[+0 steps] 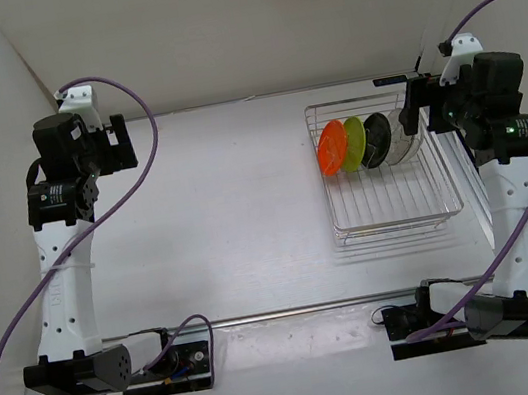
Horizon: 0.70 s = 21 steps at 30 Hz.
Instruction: Unload the plates from the dish rack
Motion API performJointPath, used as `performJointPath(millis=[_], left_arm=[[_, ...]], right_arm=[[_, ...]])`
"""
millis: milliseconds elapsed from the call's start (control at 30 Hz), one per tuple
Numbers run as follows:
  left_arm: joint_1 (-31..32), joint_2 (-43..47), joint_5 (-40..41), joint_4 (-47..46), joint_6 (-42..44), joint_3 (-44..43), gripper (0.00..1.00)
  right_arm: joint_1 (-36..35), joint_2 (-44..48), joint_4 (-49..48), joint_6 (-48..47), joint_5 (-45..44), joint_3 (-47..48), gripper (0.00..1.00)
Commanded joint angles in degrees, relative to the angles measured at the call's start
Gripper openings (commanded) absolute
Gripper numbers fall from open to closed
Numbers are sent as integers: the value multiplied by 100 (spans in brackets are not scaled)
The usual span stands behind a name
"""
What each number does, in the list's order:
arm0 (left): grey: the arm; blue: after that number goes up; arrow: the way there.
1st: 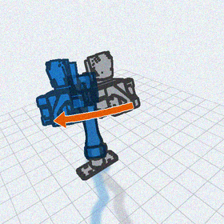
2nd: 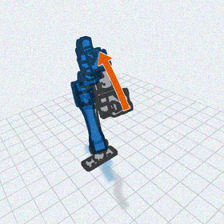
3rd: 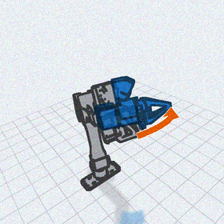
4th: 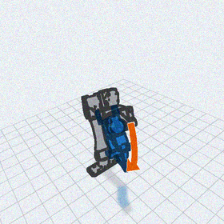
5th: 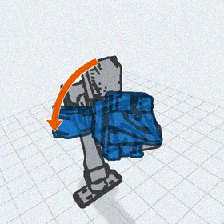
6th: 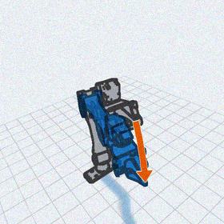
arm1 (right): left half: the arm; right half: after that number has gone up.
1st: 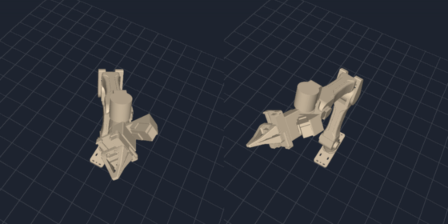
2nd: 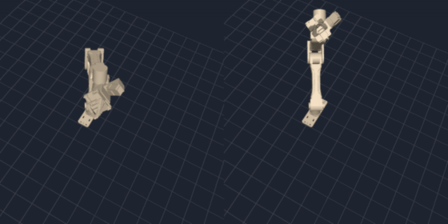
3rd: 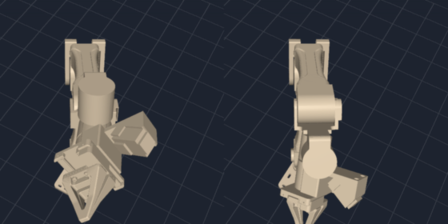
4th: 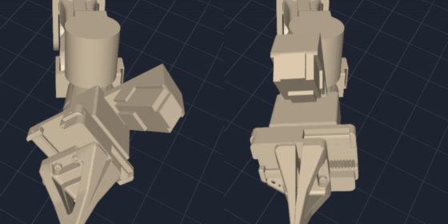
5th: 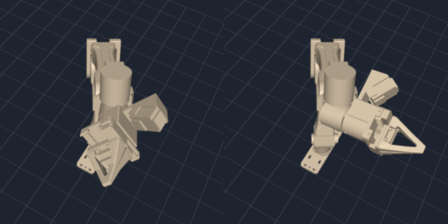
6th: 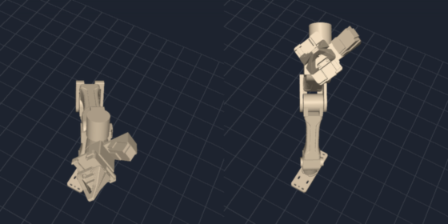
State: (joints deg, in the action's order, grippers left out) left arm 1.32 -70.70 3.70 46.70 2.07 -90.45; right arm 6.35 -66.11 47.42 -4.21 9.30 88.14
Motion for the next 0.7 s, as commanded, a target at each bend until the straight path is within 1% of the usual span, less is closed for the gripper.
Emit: performJointPath(millis=[0, 333, 467, 533, 667], left_arm=[[17, 126, 69, -82, -48, 10, 100], [17, 74, -36, -29, -48, 10, 100], [17, 74, -97, -29, -48, 10, 100], [17, 74, -168, -29, -48, 10, 100], [17, -137, -414, 32, -48, 10, 100]], right_arm=[[-2, 133, -233, -71, 27, -51, 100], [-55, 133, -180, -247, 230, -183, 100], [-520, 10, -75, -370, -314, -183, 97], [-810, -200, -5, -370, -437, -131, 96], [-1407, -490, 5, -370, -815, -182, 96]])
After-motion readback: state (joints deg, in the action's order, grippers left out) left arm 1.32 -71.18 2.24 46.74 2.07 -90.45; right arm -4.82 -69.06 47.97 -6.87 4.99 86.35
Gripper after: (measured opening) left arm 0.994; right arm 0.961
